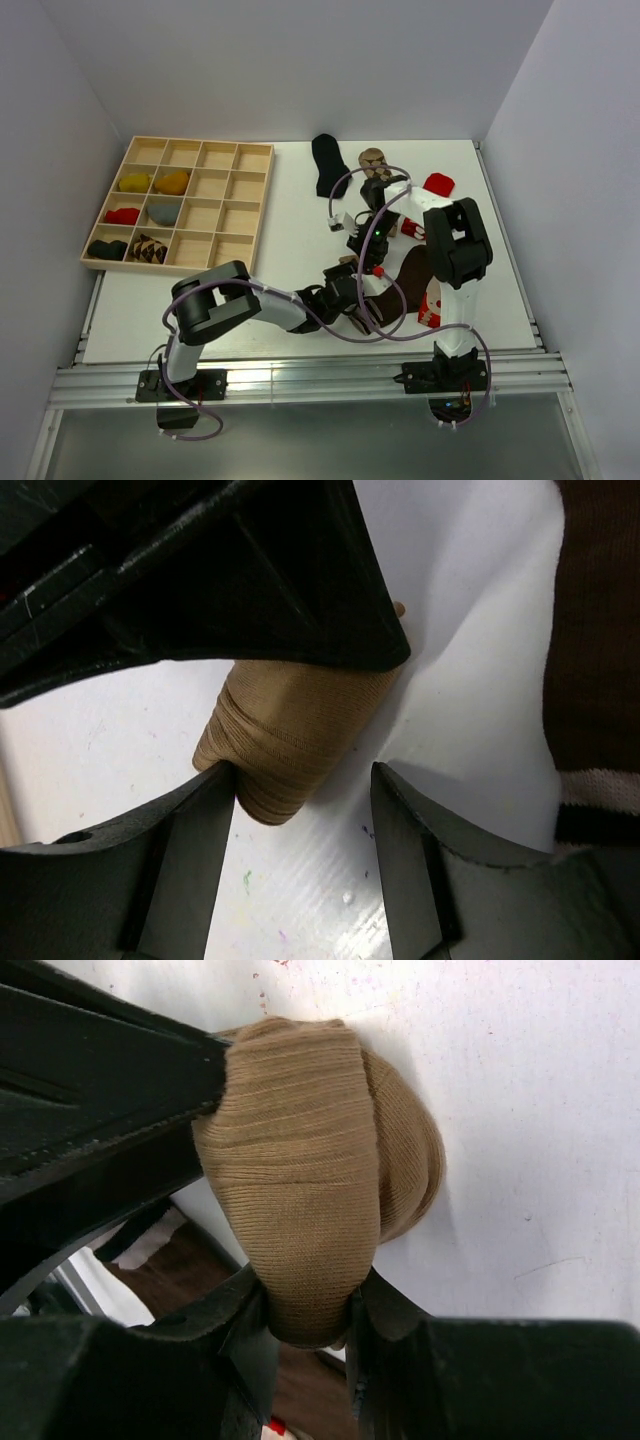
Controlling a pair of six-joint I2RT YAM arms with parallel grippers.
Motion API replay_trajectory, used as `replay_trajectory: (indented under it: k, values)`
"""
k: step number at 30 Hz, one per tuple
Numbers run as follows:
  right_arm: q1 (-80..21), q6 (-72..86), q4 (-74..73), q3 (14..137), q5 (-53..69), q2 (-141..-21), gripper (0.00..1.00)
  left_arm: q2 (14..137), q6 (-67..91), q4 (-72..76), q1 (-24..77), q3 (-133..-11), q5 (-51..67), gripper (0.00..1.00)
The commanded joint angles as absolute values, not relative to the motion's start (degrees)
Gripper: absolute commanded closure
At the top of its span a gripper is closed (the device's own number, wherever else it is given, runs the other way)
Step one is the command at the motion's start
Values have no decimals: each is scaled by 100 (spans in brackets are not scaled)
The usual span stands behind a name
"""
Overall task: Roll the socks
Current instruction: Roll the sock at the center of the board.
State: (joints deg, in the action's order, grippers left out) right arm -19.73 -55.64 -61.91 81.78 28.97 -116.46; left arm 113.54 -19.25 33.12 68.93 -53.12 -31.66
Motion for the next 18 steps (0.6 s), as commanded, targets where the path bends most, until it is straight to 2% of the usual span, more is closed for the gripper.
replay_trajectory:
  k: [1, 2, 7, 9, 11, 14, 18]
  values:
    - [-2022, -5801, -6723, 8288, 2663, -11962, 88, 11435, -2153, 3350, 6741, -5616, -2532, 39]
    - [-2021, -5818, -6758, 8340, 2663, -12014, 88, 11426, -2136, 3122, 6715, -5677, -2105, 40]
    - [-2030, -5880, -7040, 8569, 2777, -12225, 88, 11566, -1960, 2374, 6592, -5958, -1512, 45]
    - [-2021, -5915, -7136, 8631, 2874, -12296, 88, 11706, -1829, 2172, 6583, -6081, -1389, 56]
    - [-2030, -5906, -7172, 8692, 2944, -12357, 88, 11803, -1680, 1996, 6583, -6196, -1380, 77]
    - [-2030, -5906, -7189, 8710, 3014, -12358, 87, 11953, -1495, 1785, 6566, -6328, -1284, 92]
    - [-1995, -5880, -7242, 8736, 3251, -12279, 81, 11901, -1301, 1688, 6557, -6311, -1143, 100]
